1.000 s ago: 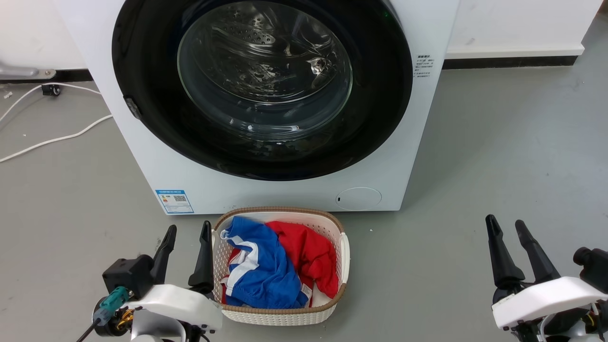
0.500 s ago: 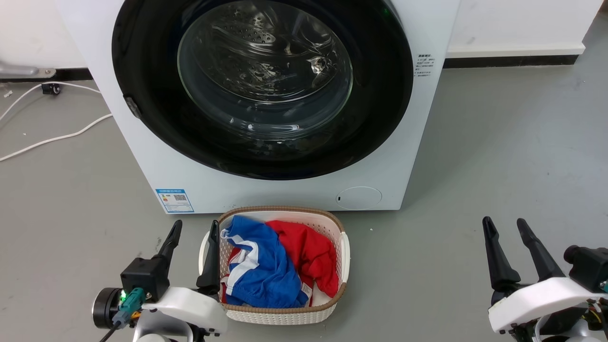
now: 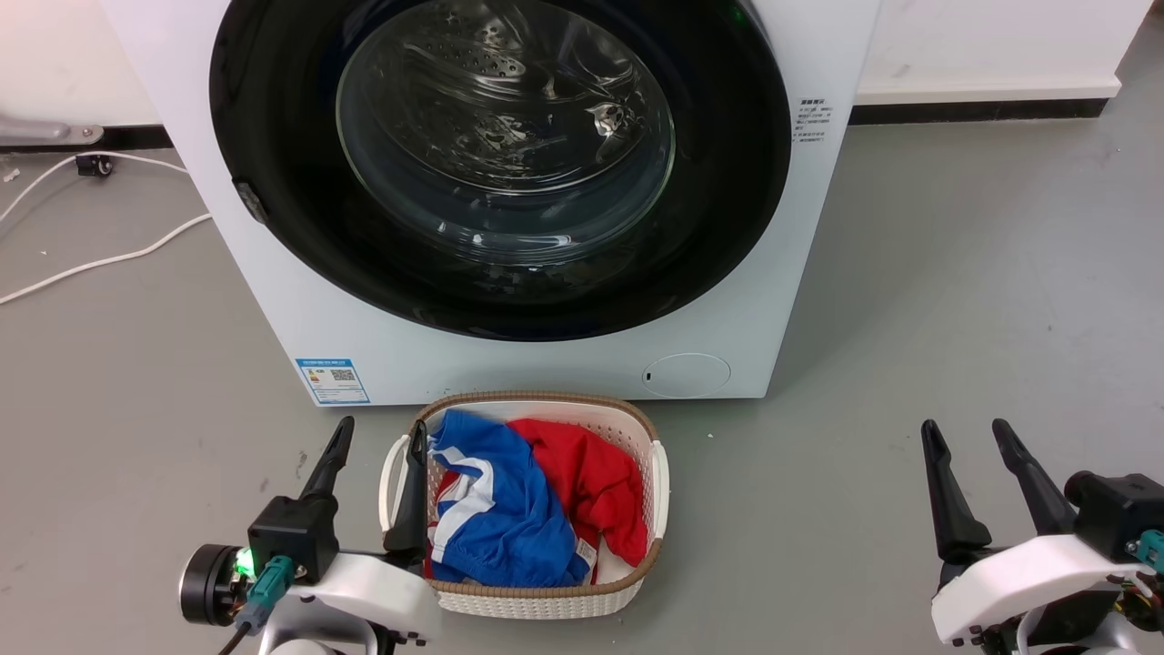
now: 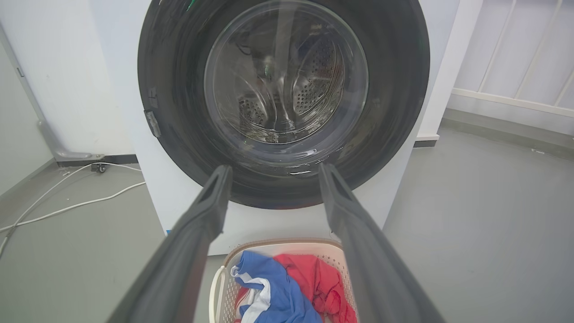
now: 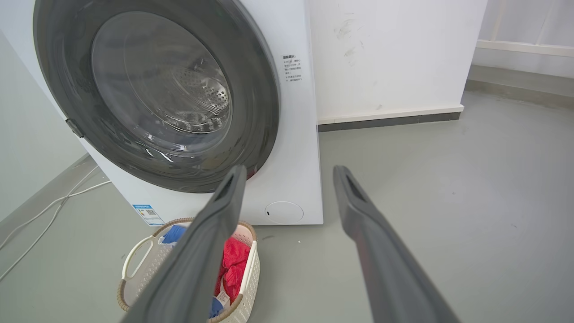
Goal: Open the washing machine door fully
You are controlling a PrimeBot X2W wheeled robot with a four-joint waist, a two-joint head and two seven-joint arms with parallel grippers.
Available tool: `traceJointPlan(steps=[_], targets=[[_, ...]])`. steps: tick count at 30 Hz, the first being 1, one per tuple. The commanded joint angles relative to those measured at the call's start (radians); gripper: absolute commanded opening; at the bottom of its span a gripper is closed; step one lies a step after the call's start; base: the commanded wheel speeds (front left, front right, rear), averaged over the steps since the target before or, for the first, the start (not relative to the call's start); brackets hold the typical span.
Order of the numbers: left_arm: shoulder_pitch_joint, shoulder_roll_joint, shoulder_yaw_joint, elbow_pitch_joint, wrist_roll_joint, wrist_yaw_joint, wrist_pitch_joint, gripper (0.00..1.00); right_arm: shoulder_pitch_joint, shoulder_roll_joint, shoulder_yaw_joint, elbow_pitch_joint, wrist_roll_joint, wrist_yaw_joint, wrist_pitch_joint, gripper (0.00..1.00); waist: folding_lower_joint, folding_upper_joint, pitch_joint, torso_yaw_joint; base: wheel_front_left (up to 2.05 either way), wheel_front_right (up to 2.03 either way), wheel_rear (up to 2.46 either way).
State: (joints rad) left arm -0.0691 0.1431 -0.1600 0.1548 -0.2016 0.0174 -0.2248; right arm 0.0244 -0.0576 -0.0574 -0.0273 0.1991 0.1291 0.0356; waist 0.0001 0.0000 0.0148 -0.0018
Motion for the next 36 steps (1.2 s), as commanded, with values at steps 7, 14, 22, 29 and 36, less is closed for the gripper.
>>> traceJointPlan(steps=[7,14,22,29,36], targets=[[-0.012,-0.011,0.003,0.014,0.038,-0.013,-0.02,1.0,0.011,0.006,-0.003,-0.018,-0.064,0.002,-0.002,1.0,-0.0001,0.0,-0.001,-0.002,0.0,0.0,0.0],[-0.014,-0.019,0.011,0.03,0.06,-0.023,-0.03,1.0,0.013,0.007,0.0,-0.025,-0.104,0.003,-0.002,1.0,-0.0001,0.0,-0.002,-0.001,0.0,0.0,0.0],[-0.011,-0.031,0.02,0.054,0.081,-0.034,-0.042,1.0,0.018,0.008,0.002,-0.027,-0.134,0.003,-0.005,1.0,-0.0001,0.0,-0.006,-0.001,0.0,0.0,0.0],[-0.014,-0.041,0.03,0.076,0.059,-0.045,-0.041,1.0,0.015,0.008,0.0,-0.02,-0.117,0.003,-0.009,1.0,-0.0001,0.0,-0.007,0.0,0.0,0.0,0.0],[-0.014,-0.046,0.039,0.087,0.052,-0.051,-0.041,1.0,0.015,0.008,0.001,-0.015,-0.112,0.003,-0.011,1.0,-0.0001,0.0,-0.009,-0.003,0.0,0.0,0.0]])
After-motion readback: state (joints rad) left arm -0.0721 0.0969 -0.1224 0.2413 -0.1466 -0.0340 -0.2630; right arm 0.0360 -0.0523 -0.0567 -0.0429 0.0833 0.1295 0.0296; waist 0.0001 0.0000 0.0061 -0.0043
